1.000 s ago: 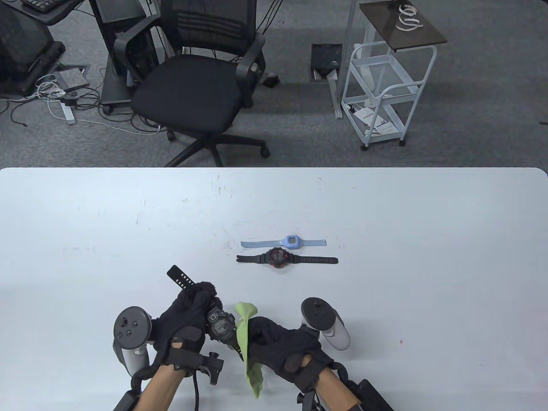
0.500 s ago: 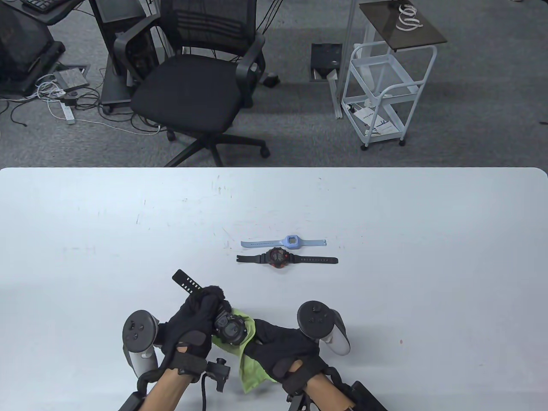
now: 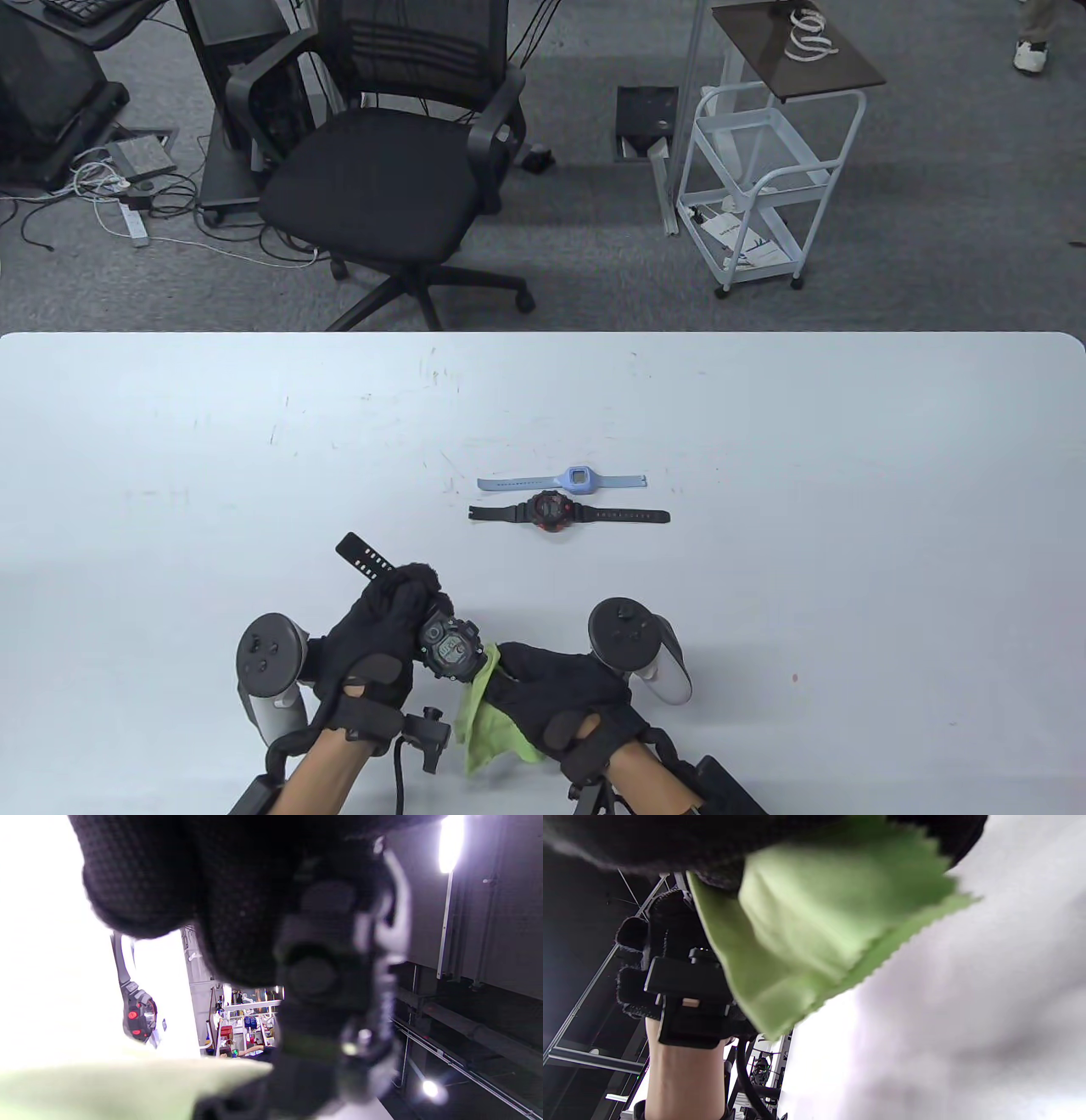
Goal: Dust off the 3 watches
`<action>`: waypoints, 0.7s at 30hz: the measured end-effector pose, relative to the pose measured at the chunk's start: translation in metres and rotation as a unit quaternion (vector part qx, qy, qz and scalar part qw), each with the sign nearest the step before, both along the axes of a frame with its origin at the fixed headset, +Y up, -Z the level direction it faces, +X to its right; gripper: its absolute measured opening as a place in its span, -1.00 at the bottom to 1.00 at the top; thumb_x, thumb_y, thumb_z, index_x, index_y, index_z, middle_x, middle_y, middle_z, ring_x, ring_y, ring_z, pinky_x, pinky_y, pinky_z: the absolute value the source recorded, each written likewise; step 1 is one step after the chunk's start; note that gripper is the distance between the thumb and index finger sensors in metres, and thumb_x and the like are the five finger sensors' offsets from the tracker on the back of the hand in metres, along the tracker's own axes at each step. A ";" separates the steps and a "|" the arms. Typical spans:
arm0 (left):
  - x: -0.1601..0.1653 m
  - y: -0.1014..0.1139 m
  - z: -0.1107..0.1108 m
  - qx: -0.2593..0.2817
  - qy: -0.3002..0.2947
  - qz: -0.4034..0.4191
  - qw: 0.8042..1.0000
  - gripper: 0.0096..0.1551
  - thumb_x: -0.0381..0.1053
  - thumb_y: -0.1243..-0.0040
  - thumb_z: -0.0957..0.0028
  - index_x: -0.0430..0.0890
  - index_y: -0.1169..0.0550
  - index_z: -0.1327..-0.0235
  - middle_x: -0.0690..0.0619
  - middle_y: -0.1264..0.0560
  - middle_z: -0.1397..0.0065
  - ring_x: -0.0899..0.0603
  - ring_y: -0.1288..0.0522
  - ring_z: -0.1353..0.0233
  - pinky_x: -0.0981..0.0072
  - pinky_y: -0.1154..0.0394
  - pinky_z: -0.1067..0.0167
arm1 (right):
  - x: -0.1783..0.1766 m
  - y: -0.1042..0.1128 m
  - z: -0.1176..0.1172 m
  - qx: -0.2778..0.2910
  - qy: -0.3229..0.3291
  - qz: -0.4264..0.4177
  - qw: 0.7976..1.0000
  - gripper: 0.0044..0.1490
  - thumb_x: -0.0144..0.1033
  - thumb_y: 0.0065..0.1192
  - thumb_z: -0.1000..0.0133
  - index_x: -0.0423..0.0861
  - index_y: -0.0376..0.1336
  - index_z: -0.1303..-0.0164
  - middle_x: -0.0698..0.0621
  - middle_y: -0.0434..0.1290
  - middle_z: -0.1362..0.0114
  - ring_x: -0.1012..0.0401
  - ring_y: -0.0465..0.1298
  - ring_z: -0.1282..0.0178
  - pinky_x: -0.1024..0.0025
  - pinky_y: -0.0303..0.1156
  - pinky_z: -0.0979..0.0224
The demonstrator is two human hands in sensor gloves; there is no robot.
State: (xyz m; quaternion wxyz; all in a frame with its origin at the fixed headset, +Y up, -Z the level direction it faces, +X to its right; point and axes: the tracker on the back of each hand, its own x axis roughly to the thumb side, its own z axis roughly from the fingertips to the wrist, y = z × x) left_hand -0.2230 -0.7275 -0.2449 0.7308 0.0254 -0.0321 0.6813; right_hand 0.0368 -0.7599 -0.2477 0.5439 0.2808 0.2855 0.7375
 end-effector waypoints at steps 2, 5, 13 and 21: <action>0.000 0.002 0.000 0.005 0.001 -0.001 1.000 -0.53 0.00 -0.18 -0.12 -0.19 -0.61 -0.20 -0.05 -0.75 0.02 -0.03 -0.84 0.31 0.05 -0.75 0.22 | 0.001 -0.001 -0.001 -0.003 0.000 0.001 1.000 -0.42 -0.04 0.20 -0.35 0.00 0.26 -0.55 0.05 0.39 -0.47 0.11 0.48 -0.46 -0.21 0.23 -0.58; 0.000 0.001 0.000 0.009 -0.001 -0.003 1.000 -0.53 0.00 -0.18 -0.12 -0.19 -0.61 -0.20 -0.05 -0.74 0.02 -0.04 -0.84 0.30 0.05 -0.75 0.22 | 0.001 0.000 -0.002 -0.003 0.001 0.002 1.000 -0.42 -0.06 0.19 -0.35 0.02 0.24 -0.57 0.05 0.38 -0.48 0.13 0.49 -0.44 -0.20 0.24 -0.58; -0.003 0.001 -0.001 0.006 0.003 0.004 1.000 -0.53 0.00 -0.18 -0.12 -0.19 -0.61 -0.20 -0.05 -0.74 0.02 -0.03 -0.83 0.31 0.05 -0.75 0.22 | 0.005 -0.002 -0.002 0.007 -0.027 0.010 1.000 -0.44 0.17 0.17 -0.37 -0.01 0.39 -0.36 0.10 0.52 -0.29 0.18 0.59 -0.28 -0.14 0.34 -0.50; -0.003 0.003 -0.001 0.015 0.000 -0.003 1.000 -0.53 0.00 -0.19 -0.12 -0.19 -0.61 -0.20 -0.05 -0.75 0.02 -0.05 -0.83 0.31 0.04 -0.75 0.22 | 0.001 -0.002 -0.002 -0.004 0.006 0.006 1.000 -0.43 -0.01 0.14 -0.37 -0.04 0.29 -0.51 0.04 0.44 -0.40 0.14 0.53 -0.37 -0.17 0.29 -0.53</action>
